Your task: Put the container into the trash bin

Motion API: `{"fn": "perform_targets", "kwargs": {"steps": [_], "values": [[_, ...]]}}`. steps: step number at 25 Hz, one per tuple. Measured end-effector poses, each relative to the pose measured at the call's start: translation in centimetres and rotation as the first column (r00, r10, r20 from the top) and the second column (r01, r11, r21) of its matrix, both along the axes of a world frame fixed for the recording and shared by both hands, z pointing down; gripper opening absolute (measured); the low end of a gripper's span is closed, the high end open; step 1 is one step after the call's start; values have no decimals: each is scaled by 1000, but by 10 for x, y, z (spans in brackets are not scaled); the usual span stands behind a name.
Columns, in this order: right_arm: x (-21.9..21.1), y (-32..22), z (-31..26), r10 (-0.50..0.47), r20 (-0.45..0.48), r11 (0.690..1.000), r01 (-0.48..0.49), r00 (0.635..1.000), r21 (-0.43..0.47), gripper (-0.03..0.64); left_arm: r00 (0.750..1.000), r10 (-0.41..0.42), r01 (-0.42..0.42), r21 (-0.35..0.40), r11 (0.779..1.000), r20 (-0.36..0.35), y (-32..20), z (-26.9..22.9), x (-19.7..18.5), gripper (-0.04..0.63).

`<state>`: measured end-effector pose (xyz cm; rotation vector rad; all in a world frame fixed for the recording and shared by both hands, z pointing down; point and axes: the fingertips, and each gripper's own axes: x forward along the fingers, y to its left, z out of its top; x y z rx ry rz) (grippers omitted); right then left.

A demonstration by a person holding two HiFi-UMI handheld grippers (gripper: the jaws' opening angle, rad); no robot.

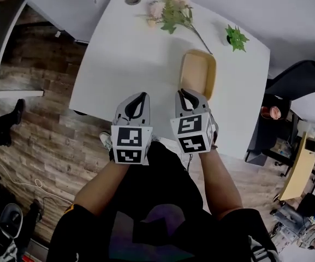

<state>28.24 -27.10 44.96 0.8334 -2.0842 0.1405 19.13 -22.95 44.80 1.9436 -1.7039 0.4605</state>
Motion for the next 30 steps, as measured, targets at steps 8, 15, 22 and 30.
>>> {"fn": "perform_targets", "kwargs": {"steps": [8,15,22,30], "values": [[-138,66,-11,-236,34,972,236,971,6,35,976,-218,218,17,976,15,78,-13,-121,8],[-253,143,-10,-410,43,912,410,911,0,35,925,-379,379,8,925,17,158,-4,-225,8],[-360,228,1,-525,50,850,526,850,-14,35,878,-477,477,-4,879,30,243,7,-324,8],[-441,295,22,-594,78,800,598,801,-53,35,843,-534,536,-24,844,56,307,22,-401,8]]}}
